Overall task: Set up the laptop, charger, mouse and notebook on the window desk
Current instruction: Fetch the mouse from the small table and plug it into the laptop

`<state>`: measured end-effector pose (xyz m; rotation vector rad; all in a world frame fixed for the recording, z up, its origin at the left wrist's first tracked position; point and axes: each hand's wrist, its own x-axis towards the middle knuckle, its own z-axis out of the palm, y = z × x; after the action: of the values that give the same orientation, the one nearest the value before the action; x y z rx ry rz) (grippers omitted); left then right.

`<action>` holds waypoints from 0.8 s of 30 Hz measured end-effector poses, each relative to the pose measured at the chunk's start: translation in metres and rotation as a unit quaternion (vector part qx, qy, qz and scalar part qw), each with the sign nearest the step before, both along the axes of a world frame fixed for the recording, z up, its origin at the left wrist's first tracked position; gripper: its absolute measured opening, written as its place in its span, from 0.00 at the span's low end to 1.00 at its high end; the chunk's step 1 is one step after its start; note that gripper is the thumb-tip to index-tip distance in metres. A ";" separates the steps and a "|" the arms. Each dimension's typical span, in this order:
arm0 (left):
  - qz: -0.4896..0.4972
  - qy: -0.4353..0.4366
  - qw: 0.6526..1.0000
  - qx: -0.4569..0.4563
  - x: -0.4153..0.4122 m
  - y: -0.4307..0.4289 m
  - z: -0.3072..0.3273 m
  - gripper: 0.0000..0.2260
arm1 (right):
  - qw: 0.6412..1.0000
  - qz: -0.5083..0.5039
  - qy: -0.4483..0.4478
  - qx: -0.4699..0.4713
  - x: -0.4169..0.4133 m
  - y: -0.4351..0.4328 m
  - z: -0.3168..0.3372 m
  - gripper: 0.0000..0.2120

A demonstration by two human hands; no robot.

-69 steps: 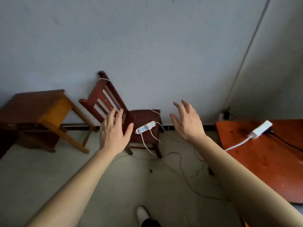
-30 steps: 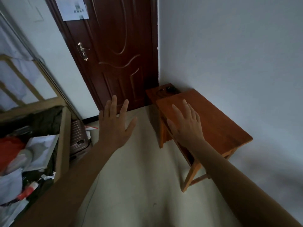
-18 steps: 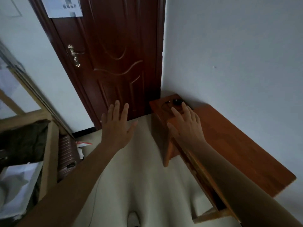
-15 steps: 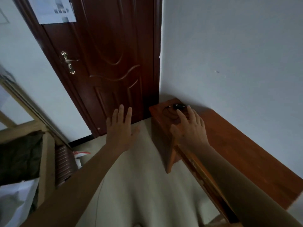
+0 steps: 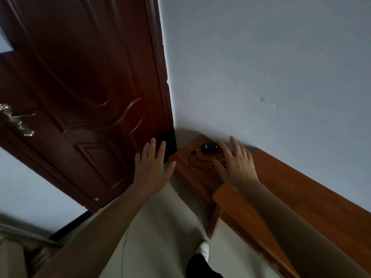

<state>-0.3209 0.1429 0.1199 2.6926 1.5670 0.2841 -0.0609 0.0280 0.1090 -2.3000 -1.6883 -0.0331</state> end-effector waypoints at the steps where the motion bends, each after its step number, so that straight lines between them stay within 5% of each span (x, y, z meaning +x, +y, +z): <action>1: -0.006 0.010 1.000 0.003 0.007 0.018 -0.002 0.35 | 1.000 -0.005 0.005 0.001 0.006 0.018 -0.004 0.33; 16: -0.101 0.053 0.993 -0.021 0.112 0.270 0.009 0.34 | 0.995 -0.077 0.056 0.005 0.089 0.242 -0.007 0.32; 24: -0.281 0.106 0.950 -0.083 0.211 0.378 -0.056 0.33 | 0.956 -0.275 0.095 -0.046 0.123 0.268 -0.056 0.33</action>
<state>-0.1102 0.5211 0.0642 2.9464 0.7394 -0.1465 0.0617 0.2956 0.0531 -2.6700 -0.9391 0.1504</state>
